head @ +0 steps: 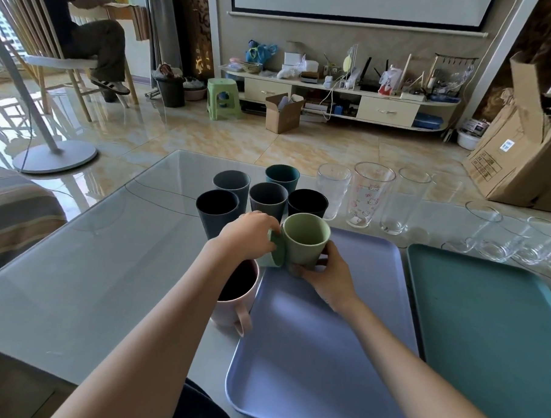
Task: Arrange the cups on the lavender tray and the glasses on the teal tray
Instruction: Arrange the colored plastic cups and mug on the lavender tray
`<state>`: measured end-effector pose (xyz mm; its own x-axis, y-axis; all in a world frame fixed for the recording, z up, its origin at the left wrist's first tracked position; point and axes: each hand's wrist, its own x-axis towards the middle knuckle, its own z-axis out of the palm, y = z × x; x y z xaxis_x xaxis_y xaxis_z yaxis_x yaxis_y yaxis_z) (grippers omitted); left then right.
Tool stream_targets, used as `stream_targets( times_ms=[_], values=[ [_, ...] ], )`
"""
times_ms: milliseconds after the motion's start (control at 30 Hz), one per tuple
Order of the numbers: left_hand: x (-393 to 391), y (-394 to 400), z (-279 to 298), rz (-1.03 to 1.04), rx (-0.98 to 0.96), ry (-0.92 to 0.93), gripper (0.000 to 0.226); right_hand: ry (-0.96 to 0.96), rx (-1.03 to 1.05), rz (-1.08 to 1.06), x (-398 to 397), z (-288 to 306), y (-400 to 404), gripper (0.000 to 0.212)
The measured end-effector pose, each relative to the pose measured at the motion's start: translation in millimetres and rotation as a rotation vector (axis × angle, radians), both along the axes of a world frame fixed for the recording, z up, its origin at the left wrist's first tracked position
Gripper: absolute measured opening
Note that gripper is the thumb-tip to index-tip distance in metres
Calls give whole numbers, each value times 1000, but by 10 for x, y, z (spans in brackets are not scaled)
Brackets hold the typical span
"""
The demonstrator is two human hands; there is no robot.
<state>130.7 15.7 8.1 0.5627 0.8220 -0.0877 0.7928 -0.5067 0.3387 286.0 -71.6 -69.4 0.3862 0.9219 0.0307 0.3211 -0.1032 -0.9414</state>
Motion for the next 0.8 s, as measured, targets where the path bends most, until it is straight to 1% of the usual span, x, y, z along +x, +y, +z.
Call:
stream_targets(
  times_ms=[100, 200, 300, 533, 667, 800],
  values=[
    [17, -41, 22, 29, 28, 3, 40, -4, 0, 5, -17, -17, 35, 58],
    [20, -76, 27, 38, 59, 21, 37, -7, -8, 8, -35, -50, 49, 61],
    [13, -98, 44, 48, 78, 1, 34, -15, -7, 4, -54, -76, 52, 63],
    [-33, -120, 144, 194, 150, -77, 34, -18, 2, -9, -129, -67, 81, 57],
    [-91, -84, 200, 281, 174, -86, 34, -38, -20, -9, -129, -57, 95, 57],
    [-167, -41, 252, 360, 168, -100, 37, -2, -56, 14, -121, -63, 111, 60]
  ],
)
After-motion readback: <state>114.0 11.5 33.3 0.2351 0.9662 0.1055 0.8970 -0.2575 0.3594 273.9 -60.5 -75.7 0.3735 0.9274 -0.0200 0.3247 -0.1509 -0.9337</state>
